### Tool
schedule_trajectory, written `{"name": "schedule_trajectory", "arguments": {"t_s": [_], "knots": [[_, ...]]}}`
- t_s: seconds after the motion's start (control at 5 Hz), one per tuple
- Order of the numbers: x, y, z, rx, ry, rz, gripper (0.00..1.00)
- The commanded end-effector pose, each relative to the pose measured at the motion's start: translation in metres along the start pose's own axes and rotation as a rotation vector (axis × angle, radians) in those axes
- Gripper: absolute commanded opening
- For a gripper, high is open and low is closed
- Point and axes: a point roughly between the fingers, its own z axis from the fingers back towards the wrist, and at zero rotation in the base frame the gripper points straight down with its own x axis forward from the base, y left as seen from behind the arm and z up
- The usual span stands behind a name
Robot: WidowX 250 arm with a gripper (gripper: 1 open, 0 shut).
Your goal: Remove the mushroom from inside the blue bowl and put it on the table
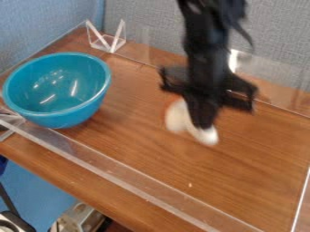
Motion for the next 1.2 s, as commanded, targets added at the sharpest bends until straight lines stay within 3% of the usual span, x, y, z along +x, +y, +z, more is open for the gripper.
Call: {"name": "schedule_trajectory", "arguments": {"t_s": [0.0,0.2,0.4,0.6,0.8,1.0], "knots": [[-0.007,-0.003,-0.024,0.002,0.013,-0.030,0.00],[-0.012,0.000,-0.050,-0.001,0.031,-0.055,0.00],[-0.011,0.007,-0.063,0.011,0.014,-0.057,0.00],[-0.010,0.012,-0.065,0.017,-0.003,-0.057,0.00],[-0.009,0.014,-0.065,0.022,-0.010,-0.058,1.00],[-0.008,0.017,-0.063,0.027,-0.016,-0.060,1.00]]}}
